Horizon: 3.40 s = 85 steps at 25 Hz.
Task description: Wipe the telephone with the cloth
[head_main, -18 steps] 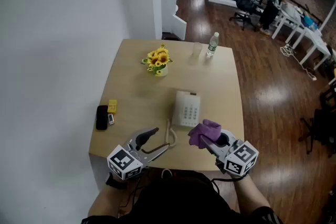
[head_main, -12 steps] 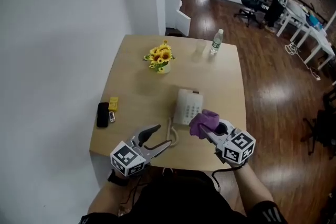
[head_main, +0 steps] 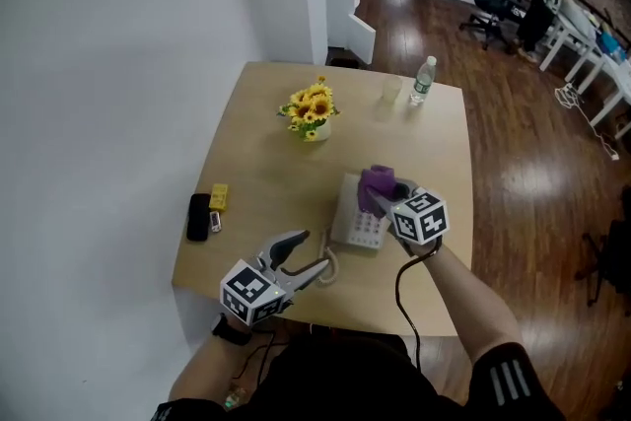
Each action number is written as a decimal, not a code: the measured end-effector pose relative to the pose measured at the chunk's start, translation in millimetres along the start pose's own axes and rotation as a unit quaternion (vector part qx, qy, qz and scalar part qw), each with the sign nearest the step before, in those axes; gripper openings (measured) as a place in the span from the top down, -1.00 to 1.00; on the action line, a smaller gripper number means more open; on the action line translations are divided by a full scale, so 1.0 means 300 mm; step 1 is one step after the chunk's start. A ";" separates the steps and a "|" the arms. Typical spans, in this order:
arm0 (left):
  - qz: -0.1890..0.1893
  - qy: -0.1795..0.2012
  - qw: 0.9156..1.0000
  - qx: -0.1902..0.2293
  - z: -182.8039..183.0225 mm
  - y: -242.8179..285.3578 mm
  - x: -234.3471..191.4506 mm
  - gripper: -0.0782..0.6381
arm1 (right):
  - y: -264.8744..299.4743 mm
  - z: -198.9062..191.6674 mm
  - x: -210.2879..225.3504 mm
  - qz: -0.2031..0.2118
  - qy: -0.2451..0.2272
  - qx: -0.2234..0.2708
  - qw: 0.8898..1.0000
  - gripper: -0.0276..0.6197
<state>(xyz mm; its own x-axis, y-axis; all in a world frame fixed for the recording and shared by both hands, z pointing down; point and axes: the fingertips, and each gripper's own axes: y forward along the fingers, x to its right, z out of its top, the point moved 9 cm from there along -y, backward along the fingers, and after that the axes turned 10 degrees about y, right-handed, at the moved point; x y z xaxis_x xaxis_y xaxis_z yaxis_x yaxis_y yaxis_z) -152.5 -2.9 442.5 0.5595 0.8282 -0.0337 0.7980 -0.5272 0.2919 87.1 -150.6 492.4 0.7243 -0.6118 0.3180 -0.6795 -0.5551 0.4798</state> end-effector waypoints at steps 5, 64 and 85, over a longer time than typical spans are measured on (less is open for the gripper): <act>0.014 -0.006 1.000 -0.014 -0.005 0.031 -0.006 0.04 | 0.224 0.032 0.104 -0.027 -0.069 -0.063 0.995 0.57; 0.104 -0.115 0.967 -0.201 -0.300 0.590 -0.276 0.02 | -0.091 -0.508 -0.028 0.046 -0.061 -0.097 0.992 0.59; 0.219 -0.127 0.912 -0.324 -0.480 0.879 -0.351 0.08 | -0.322 -0.504 0.173 0.015 0.046 -0.025 0.999 0.59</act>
<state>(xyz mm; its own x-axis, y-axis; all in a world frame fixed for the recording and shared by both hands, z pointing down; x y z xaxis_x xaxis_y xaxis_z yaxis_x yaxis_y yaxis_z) -33.0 -201.8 660.6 0.8916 0.4521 0.0261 0.2317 -0.5049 0.8315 207.9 -43.5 586.4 0.7131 -0.5722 0.4050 -0.6959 -0.5078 0.5078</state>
